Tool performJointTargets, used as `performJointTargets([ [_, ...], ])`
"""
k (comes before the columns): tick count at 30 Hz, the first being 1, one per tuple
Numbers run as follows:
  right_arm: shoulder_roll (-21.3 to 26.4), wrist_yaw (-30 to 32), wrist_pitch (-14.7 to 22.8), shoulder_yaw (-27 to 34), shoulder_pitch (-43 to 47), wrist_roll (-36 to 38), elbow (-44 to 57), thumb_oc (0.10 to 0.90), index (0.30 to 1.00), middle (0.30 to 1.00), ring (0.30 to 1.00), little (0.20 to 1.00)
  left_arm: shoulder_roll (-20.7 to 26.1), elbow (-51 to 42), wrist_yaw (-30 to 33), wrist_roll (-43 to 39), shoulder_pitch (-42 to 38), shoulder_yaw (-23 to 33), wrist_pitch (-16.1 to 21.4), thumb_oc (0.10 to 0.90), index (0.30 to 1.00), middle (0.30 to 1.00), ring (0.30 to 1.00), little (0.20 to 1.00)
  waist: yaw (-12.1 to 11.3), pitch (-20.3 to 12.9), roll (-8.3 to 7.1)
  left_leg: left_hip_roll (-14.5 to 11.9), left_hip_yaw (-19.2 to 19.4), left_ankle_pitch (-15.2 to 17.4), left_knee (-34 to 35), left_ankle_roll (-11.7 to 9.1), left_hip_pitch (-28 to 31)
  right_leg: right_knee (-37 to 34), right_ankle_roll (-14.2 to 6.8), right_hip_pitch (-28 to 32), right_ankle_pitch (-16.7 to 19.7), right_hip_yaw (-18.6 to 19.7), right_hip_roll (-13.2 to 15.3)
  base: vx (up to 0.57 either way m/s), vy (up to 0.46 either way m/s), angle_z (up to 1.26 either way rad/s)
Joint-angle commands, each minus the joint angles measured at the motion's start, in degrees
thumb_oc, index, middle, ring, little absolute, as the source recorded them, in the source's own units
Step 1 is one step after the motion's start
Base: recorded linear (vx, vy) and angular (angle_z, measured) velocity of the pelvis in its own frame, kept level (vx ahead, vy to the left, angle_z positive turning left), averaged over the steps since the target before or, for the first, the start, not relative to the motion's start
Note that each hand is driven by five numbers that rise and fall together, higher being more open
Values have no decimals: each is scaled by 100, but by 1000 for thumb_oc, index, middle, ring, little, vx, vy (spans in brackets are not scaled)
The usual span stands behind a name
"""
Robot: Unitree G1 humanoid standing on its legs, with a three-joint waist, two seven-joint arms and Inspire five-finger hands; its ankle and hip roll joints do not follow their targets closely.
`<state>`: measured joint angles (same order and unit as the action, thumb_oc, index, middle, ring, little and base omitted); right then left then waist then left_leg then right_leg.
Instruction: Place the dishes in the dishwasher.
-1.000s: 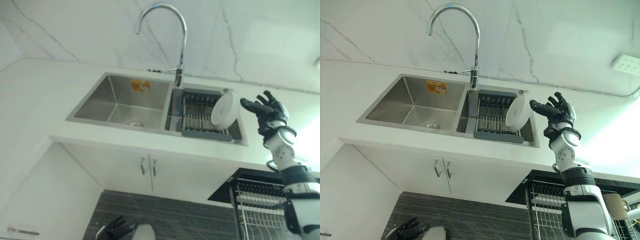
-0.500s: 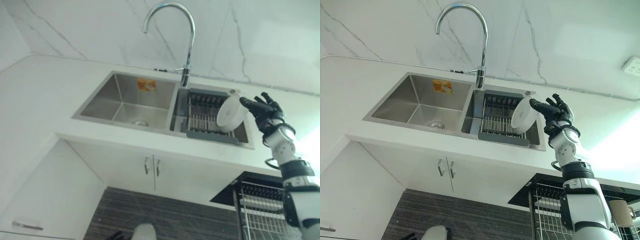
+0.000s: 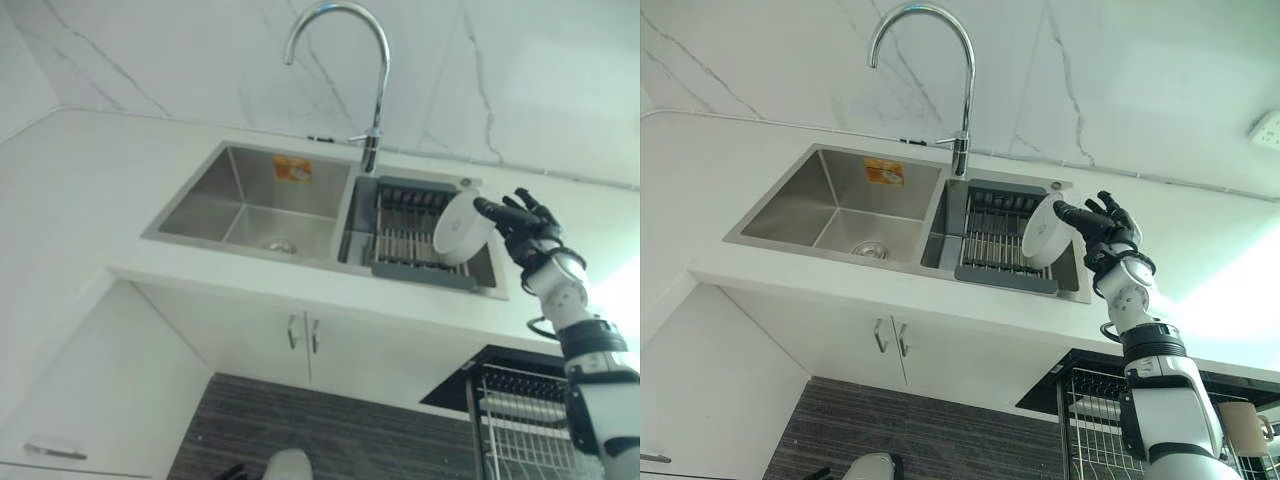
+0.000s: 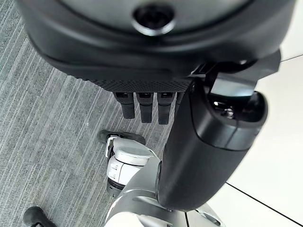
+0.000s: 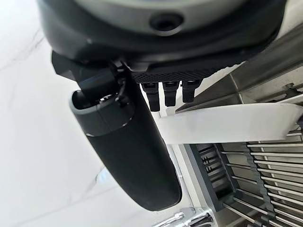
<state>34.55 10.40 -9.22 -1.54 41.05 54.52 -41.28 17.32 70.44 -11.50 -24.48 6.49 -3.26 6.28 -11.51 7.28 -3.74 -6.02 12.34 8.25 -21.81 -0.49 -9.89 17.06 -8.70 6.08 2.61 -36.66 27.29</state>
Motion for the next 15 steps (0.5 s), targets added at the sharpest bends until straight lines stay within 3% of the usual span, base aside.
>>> performJointTargets([
  [1, 557, -167, 401, 58, 844, 134, 69, 800, 900, 900, 900, 900, 148, -130, 13, -75, -65, -372, 62, 800, 900, 900, 900, 900, -179, -229, 132, -254, 640, 709, 462, -183, 959, 13, -229, -439, -432, 56, -507, 0, 0, 0],
  [6, 563, -270, -18, -45, 927, 144, -138, 800, 900, 900, 900, 900, 135, -206, 28, -53, -51, -373, -9, 800, 900, 900, 900, 900, -199, -237, 125, -267, 647, 702, 462, -196, 955, 13, -235, -445, -427, 23, -494, -6, 5, 1],
  [15, 461, -237, -235, -235, 1061, 92, -276, 800, 900, 900, 900, 900, 166, -298, 27, 81, -62, -406, -135, 800, 900, 900, 900, 900, -211, -199, 108, -293, 658, 668, 462, -218, 964, 13, -259, -450, -358, -14, -459, -7, 4, 3],
])
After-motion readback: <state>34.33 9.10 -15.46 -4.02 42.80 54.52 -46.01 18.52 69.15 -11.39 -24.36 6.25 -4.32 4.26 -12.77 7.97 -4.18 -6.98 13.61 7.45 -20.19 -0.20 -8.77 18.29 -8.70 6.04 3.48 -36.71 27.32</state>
